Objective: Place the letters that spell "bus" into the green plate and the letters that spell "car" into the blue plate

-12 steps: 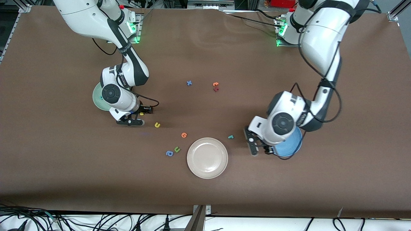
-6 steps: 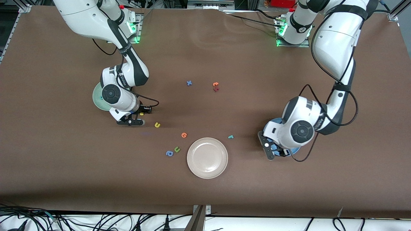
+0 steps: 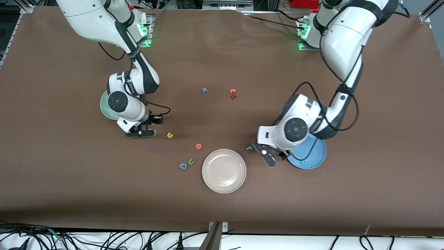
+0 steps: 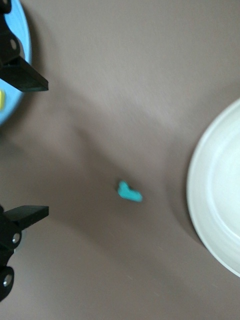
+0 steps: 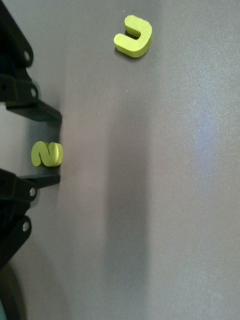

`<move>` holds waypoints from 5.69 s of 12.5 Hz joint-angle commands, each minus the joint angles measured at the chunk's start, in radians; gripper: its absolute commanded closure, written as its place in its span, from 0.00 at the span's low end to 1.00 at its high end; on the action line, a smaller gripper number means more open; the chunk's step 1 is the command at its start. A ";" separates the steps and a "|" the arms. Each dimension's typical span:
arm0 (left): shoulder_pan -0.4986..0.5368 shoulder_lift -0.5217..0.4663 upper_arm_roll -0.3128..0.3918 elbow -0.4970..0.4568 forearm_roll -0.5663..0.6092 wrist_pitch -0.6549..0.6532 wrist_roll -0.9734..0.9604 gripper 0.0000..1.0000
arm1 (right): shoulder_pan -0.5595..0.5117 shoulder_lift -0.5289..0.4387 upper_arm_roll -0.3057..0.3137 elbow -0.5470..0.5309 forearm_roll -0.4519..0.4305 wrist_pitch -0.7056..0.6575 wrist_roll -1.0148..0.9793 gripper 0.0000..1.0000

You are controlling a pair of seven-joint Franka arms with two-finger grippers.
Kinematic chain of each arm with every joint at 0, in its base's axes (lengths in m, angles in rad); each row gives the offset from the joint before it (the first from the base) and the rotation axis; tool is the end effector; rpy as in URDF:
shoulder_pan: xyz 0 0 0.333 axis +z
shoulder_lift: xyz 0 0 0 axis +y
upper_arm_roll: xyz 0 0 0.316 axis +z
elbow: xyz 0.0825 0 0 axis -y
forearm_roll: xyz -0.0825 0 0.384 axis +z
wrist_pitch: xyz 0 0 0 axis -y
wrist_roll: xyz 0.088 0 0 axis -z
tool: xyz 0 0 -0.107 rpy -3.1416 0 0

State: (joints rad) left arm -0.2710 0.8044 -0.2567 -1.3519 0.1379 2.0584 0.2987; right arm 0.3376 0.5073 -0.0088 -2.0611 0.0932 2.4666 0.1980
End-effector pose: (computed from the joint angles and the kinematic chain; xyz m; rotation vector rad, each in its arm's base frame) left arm 0.6527 -0.3257 0.2469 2.8211 -1.2370 -0.1218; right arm 0.5489 0.1871 0.1759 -3.1136 -0.0871 0.1732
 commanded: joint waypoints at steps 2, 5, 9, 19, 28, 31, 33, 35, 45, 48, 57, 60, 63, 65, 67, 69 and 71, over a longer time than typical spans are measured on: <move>-0.034 0.039 0.010 0.002 -0.063 0.123 -0.134 0.00 | -0.006 0.017 0.003 0.001 -0.012 0.022 -0.014 0.73; -0.059 0.088 0.014 -0.001 -0.047 0.250 -0.161 0.00 | -0.008 0.017 0.003 0.003 -0.010 0.017 -0.012 0.91; -0.083 0.116 0.017 -0.003 -0.006 0.258 -0.161 0.02 | -0.008 -0.071 -0.028 0.028 -0.009 -0.113 -0.015 0.91; -0.116 0.125 0.054 -0.001 0.042 0.252 -0.151 0.88 | -0.008 -0.268 -0.250 -0.121 -0.015 -0.432 -0.187 0.91; -0.001 -0.077 0.074 -0.013 0.042 -0.050 -0.145 0.88 | -0.009 -0.242 -0.264 -0.232 -0.012 -0.248 -0.218 0.01; 0.087 -0.087 0.076 -0.026 0.042 -0.150 -0.121 0.83 | 0.009 -0.277 -0.252 -0.101 -0.004 -0.394 -0.146 0.01; 0.131 -0.083 0.076 -0.070 0.042 -0.158 -0.119 0.65 | 0.030 -0.266 -0.186 -0.021 -0.001 -0.400 -0.010 0.01; 0.135 -0.088 0.074 -0.076 0.043 -0.165 -0.119 0.00 | 0.052 -0.216 -0.122 0.060 -0.001 -0.391 0.140 0.01; 0.136 -0.450 0.067 -0.056 0.025 -0.426 -0.398 0.00 | 0.181 0.112 -0.103 0.210 0.005 0.017 0.419 0.01; 0.157 -0.585 0.097 -0.075 0.017 -0.454 -0.406 0.00 | 0.182 0.135 -0.103 0.231 0.005 0.031 0.442 0.05; 0.196 -0.789 0.220 -0.288 -0.164 -0.428 -0.339 0.00 | 0.181 0.165 -0.097 0.242 0.057 0.041 0.434 0.42; 0.168 -0.807 0.252 -0.314 -0.167 -0.428 -0.319 0.00 | 0.181 0.165 -0.097 0.242 0.056 0.041 0.431 0.64; 0.158 -0.788 0.252 -0.276 -0.152 -0.454 -0.331 0.00 | 0.179 0.165 -0.097 0.243 0.056 0.038 0.428 0.88; 0.161 -0.788 0.252 -0.276 -0.152 -0.463 -0.331 0.00 | 0.178 0.162 -0.097 0.245 0.056 0.032 0.428 0.96; 0.165 -0.788 0.257 -0.276 -0.152 -0.471 -0.328 0.00 | 0.176 0.146 -0.102 0.275 0.053 -0.053 0.422 0.96; 0.165 -0.788 0.257 -0.276 -0.152 -0.471 -0.328 0.00 | 0.175 0.079 -0.124 0.317 0.042 -0.266 0.411 0.96; 0.165 -0.788 0.257 -0.276 -0.152 -0.471 -0.328 0.00 | 0.173 -0.014 -0.175 0.305 0.042 -0.476 0.318 0.96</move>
State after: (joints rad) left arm -0.0998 0.0334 -0.0099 -1.6227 -0.0039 1.6006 -0.0483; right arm 0.5139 0.5923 -0.1451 -1.7350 0.1285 2.1492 0.5935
